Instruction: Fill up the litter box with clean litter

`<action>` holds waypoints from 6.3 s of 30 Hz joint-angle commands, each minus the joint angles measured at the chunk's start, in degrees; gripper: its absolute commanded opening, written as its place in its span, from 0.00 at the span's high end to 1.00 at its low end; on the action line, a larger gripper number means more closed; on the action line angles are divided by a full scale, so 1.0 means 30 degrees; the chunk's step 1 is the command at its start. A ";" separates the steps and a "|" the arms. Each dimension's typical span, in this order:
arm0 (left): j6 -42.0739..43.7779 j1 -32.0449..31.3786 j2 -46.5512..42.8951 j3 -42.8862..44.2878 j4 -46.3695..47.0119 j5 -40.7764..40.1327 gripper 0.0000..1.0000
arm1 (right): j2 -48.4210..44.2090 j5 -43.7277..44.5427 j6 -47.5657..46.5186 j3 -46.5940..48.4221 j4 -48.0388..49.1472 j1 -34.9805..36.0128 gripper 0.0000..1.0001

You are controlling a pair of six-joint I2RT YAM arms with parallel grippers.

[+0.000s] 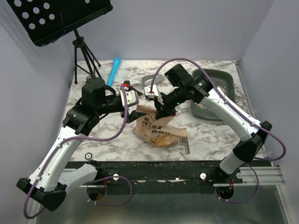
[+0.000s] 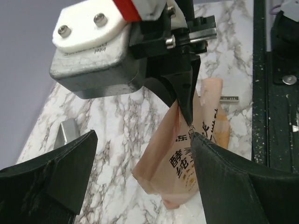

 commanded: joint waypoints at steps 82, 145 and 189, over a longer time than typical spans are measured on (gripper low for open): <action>-0.0927 0.2165 -0.7185 -1.4010 1.1772 -0.1249 1.00 | -0.3584 -0.0456 -0.0709 -0.7679 0.8392 -0.3705 0.36; -0.2748 0.1843 -1.4222 -1.7969 1.3564 -0.7144 1.00 | 0.5443 0.2404 -0.0156 -0.4889 0.9177 0.0308 0.51; -0.1780 0.1726 -1.4485 -1.8261 1.5966 -0.5387 1.00 | -0.5981 1.7910 1.4875 -1.5411 1.6095 -0.0278 0.90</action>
